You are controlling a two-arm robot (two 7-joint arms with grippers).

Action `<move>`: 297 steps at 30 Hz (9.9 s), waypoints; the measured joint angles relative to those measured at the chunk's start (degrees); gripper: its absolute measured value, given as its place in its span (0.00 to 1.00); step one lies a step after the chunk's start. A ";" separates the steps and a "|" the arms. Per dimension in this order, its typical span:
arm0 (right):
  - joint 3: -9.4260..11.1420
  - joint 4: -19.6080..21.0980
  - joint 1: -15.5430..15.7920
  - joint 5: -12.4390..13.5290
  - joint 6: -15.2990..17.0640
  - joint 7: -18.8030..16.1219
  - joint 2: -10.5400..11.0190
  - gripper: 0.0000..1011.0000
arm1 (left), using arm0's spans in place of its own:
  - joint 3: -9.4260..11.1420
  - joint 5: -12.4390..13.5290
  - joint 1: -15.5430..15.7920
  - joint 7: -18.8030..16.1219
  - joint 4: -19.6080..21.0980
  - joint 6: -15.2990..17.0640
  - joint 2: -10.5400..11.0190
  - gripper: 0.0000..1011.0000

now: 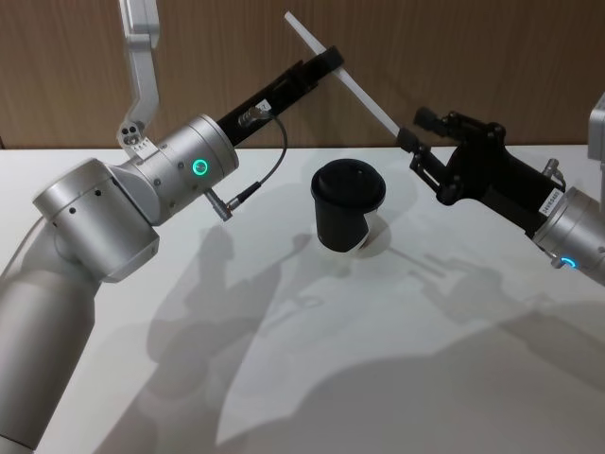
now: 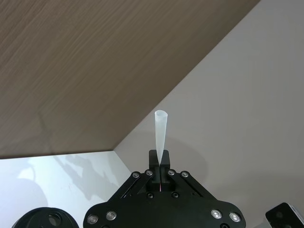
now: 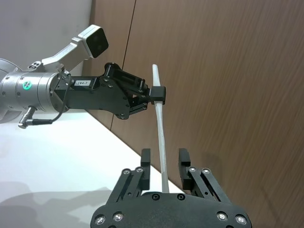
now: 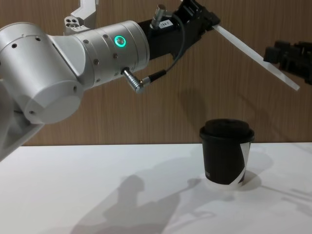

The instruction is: Pick up the straw with one hand, pass it to the other hand, and insert it into the cup.

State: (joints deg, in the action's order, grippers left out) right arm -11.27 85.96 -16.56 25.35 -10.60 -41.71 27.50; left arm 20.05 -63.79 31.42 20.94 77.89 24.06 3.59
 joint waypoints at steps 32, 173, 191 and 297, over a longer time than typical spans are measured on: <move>0.00 0.00 0.00 0.00 0.00 0.00 0.00 0.99 | 6.80 17.01 3.74 -4.86 2.84 -11.76 4.57 0.01; 0.00 0.00 0.00 -0.01 0.00 0.00 0.00 0.99 | 13.73 38.63 12.37 -0.67 -1.78 -8.08 4.45 0.01; 0.00 0.00 0.00 0.00 0.00 0.00 0.00 0.99 | 13.96 40.22 12.54 -0.45 -2.87 -8.32 3.70 0.01; 3.12 6.30 -2.03 6.53 5.45 7.87 -3.09 0.99 | 9.97 42.41 4.23 -0.20 2.77 -10.66 6.41 0.99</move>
State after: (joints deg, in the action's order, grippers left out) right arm -8.15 92.26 -18.59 31.88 -5.15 -33.83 24.42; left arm 30.02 -21.38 35.65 20.74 80.66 13.40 10.00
